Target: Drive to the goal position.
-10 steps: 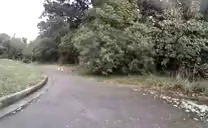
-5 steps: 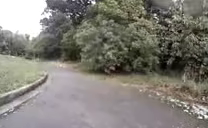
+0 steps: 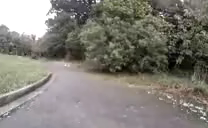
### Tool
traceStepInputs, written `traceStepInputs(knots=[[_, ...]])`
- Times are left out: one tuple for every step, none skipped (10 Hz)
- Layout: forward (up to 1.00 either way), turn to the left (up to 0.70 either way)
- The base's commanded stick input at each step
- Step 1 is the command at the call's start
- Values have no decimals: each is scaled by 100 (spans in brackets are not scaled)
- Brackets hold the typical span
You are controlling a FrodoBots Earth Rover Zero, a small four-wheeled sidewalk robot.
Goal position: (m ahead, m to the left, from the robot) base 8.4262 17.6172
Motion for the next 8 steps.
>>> traceStepInputs(knots=[[50, 14], [50, 31], [50, 40], [50, 27], [50, 0], [50, 0], [50, 0], [50, 46]])
